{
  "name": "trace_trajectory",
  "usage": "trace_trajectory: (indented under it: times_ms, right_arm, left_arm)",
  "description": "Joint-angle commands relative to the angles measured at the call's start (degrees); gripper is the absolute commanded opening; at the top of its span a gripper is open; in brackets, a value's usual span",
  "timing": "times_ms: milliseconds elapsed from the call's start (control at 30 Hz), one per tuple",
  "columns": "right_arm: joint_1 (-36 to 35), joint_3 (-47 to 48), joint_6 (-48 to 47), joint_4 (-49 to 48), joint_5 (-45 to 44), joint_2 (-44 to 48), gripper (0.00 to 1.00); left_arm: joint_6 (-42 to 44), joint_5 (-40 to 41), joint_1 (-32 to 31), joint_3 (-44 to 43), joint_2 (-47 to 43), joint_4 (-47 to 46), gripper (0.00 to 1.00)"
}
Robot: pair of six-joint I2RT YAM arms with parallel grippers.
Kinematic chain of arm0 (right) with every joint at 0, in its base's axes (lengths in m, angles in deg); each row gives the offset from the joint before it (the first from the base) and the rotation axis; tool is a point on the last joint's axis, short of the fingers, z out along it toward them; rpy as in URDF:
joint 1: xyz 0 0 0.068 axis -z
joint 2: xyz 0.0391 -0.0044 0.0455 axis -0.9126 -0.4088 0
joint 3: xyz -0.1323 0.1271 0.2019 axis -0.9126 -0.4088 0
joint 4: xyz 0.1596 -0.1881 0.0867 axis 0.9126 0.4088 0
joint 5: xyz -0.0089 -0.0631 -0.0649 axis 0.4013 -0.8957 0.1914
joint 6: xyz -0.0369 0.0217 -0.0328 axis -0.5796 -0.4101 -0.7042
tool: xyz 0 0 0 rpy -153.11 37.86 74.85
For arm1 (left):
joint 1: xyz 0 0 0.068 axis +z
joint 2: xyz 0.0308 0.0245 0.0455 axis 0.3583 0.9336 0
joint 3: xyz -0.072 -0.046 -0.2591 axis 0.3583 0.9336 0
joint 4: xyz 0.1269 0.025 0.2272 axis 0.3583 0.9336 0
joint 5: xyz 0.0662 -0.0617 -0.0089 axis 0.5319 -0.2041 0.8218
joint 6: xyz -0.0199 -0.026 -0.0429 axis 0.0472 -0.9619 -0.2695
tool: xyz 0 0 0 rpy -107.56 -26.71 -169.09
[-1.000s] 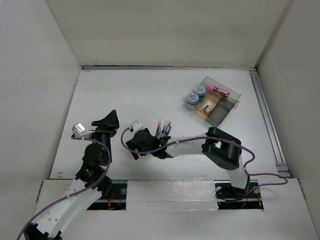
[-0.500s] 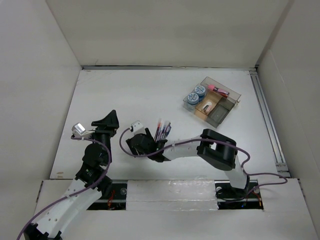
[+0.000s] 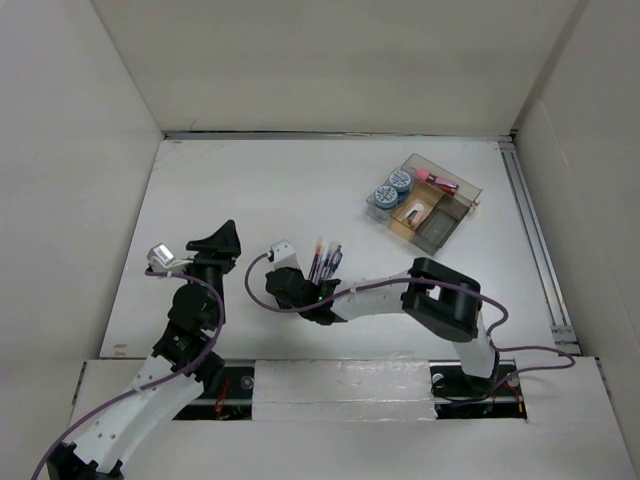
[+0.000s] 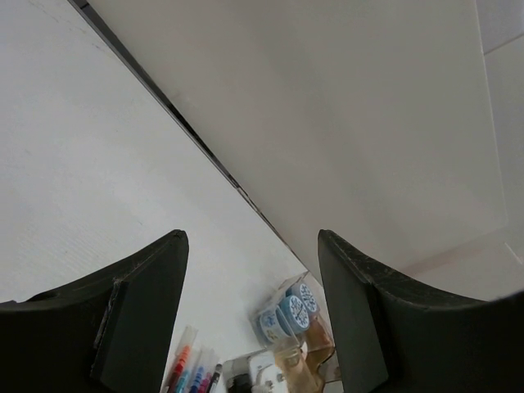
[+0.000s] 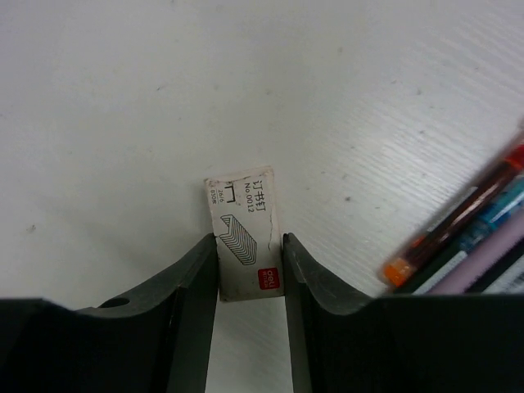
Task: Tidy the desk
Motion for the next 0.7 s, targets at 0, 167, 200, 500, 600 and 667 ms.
trace_trajectory:
  times_ms: [0, 167, 200, 500, 600, 667]
  right_arm:
    - [4.21, -1.21, 4.74, -0.7, -0.78, 7.18, 0.22]
    - [15.72, -6.39, 11.6, -3.86, -0.51, 17.53, 0.2]
    - [17.92, -7.01, 12.39, -3.86, -1.65, 18.87, 0.2]
    - [39.72, -10.18, 20.83, 1.84, -9.04, 26.52, 0.2]
    - [46.23, -11.23, 23.82, 3.43, -3.0, 27.32, 0.2]
    - [48.52, -12.11, 25.41, 3.44, 1.65, 26.97, 0.21]
  left_arm:
    - [0.96, -0.55, -0.12, -0.9, 0.75, -2.41, 0.61]
    - [3.24, -4.41, -0.12, -1.69, 3.12, -4.52, 0.62]
    - [3.86, -5.11, -0.12, -2.13, 4.7, -5.74, 0.62]
    - [11.86, -19.17, -0.12, -11.08, 21.56, -5.59, 0.62]
    - [12.83, -22.34, -0.12, -13.29, 25.61, -4.79, 0.62]
    - [12.83, -22.7, -0.12, -13.73, 26.51, -4.18, 0.62]
